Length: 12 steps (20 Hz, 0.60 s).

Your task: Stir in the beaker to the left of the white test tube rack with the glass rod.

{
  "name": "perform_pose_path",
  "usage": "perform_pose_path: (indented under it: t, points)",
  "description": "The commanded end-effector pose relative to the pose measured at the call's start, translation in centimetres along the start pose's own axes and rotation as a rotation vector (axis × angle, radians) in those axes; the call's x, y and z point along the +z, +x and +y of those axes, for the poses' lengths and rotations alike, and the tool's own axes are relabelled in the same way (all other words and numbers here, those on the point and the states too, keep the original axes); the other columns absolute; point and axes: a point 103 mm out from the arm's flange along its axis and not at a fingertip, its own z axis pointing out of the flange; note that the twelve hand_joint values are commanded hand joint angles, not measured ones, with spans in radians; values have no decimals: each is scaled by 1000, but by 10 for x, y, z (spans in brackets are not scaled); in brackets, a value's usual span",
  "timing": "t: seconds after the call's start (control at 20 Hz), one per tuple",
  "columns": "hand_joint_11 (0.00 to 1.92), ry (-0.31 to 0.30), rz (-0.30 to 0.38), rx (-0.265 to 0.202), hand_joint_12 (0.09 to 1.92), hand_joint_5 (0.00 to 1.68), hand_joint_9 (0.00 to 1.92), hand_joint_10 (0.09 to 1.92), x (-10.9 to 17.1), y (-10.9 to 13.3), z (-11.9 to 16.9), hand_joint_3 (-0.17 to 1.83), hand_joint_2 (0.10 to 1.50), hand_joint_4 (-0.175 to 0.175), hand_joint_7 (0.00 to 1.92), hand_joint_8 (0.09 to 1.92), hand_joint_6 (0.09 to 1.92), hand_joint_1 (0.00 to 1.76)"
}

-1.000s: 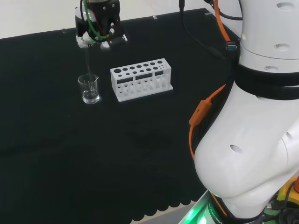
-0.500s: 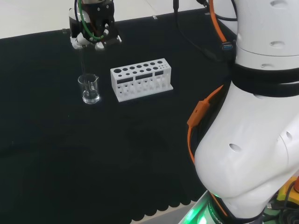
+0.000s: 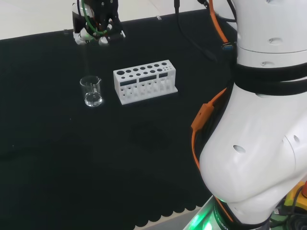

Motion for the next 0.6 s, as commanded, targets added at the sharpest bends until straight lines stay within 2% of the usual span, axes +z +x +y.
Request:
perform_pose_path:
  t: [0.05, 0.35, 0.6]
  points:
    - [1583, 8, -9, 19, 623, 1451, 1828, 165, -3, -14, -16, -175, 1029, -175, 1501, 331, 87, 1334]
    - [1583, 9, -30, 17, 624, 1450, 1829, 165, -4, -6, -34, -175, 1030, -175, 1500, 334, 87, 1334]
    - [1582, 16, -20, 5, 625, 1450, 1830, 164, -1, 9, -32, -175, 1030, -175, 1499, 337, 87, 1333]
